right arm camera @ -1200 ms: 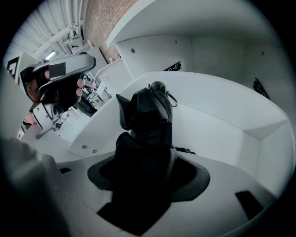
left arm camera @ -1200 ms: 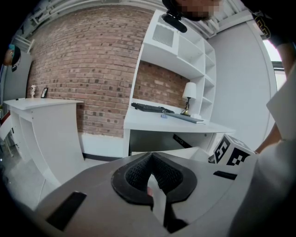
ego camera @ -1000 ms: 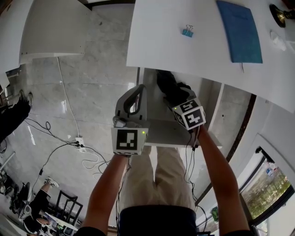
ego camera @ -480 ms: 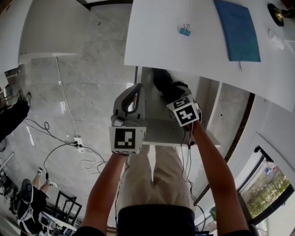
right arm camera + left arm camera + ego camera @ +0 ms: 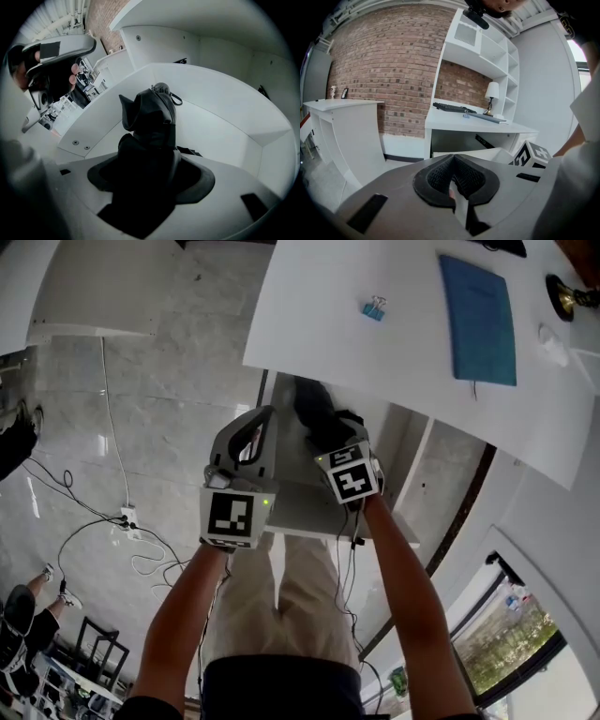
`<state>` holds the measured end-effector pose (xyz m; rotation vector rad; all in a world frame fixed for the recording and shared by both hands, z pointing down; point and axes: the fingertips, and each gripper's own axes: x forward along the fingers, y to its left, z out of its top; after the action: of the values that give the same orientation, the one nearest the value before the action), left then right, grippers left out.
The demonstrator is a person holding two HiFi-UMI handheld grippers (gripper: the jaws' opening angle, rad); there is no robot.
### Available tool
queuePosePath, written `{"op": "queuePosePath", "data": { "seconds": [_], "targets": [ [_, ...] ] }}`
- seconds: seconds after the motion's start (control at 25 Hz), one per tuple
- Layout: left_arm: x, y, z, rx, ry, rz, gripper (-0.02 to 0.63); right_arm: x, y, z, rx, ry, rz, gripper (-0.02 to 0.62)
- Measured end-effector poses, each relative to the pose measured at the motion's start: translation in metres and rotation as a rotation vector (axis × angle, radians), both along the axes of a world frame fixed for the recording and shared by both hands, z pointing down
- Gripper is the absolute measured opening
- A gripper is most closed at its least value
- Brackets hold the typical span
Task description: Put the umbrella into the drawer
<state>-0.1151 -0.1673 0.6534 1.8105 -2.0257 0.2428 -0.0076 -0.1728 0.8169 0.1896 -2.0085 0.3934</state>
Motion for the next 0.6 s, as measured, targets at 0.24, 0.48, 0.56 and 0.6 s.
{"op": "queuePosePath", "data": {
  "seconds": [0.24,0.48,0.56,0.6],
  "targets": [
    [-0.0004,-0.002,-0.002,0.01,-0.014,0.0,0.018,0.0004,-0.0018,-0.0007,-0.004,-0.006,-0.005,0.285],
    [0.0001,-0.0009,-0.0036,0.014,-0.01,-0.008,0.018,0.0017,-0.0004,-0.0006,-0.044,0.009,-0.007,0.301],
    [0.0,-0.0015,-0.0035,0.014,-0.009,-0.007,0.018,0.0009,-0.0001,-0.0018,-0.055,0.01,-0.007,0.307],
    [0.0,-0.0016,-0.0038,0.015,-0.009,-0.007,0.018,0.0005,0.0004,-0.0025,-0.06,0.011,-0.005,0.311]
  ]
}}
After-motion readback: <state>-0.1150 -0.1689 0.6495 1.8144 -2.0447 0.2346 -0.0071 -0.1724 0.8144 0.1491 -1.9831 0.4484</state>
